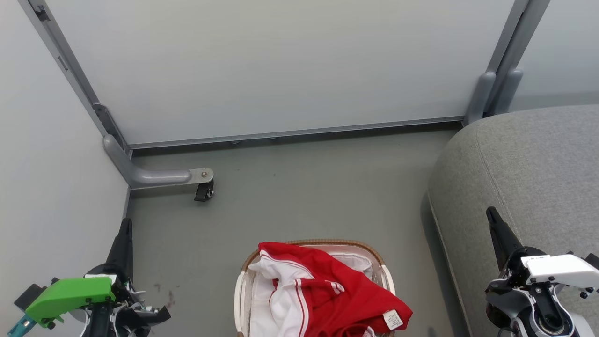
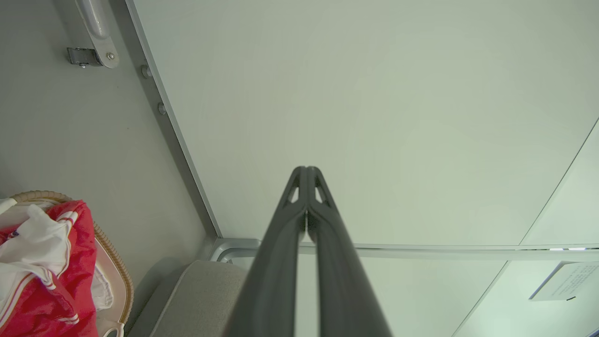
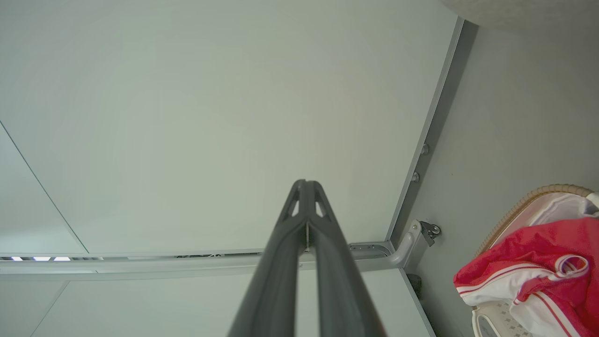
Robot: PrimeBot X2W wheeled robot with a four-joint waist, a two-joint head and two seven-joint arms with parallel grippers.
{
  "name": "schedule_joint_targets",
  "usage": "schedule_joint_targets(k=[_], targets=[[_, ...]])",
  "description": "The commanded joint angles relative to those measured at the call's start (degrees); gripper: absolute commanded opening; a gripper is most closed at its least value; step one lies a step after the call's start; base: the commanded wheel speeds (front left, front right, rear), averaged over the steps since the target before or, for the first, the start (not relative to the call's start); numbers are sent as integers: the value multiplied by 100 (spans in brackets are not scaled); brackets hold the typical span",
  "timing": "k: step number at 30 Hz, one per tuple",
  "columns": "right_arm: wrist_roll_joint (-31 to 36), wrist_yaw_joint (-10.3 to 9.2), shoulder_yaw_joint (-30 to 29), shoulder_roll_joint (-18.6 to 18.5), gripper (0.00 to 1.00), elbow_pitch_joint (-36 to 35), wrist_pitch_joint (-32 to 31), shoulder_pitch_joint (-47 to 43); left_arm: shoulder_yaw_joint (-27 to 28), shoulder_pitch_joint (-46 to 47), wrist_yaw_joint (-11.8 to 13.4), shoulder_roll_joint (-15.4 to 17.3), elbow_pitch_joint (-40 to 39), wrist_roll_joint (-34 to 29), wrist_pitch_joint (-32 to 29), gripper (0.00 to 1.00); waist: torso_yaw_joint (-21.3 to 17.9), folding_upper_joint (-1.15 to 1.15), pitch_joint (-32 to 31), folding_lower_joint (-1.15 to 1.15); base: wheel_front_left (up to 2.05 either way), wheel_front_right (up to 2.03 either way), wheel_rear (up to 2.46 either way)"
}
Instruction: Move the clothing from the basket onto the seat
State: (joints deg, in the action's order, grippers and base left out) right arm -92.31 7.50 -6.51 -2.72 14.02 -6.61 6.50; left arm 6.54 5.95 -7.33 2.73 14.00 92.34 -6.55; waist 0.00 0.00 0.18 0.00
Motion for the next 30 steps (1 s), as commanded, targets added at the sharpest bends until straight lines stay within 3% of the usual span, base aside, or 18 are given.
schedule_joint_targets(k=[1,23,24,30], targets=[[-21,-1,-7,-33,0,-13,-2,-66,9,56,-36,30,-3,16,-12,0,0,0,0,0,0,0,0],[-20,-1,-7,-33,0,-13,-2,-67,9,56,-36,30,-4,16,-12,0,0,0,0,0,0,0,0],[-20,-2,-7,-33,100,-13,-2,-67,9,56,-36,30,-4,16,-12,100,0,0,0,0,0,0,0],[20,-2,42,69,100,210,38,-97,-76,-158,12,-35,209,-17,43,100,0,0,1,0,0,0,0]])
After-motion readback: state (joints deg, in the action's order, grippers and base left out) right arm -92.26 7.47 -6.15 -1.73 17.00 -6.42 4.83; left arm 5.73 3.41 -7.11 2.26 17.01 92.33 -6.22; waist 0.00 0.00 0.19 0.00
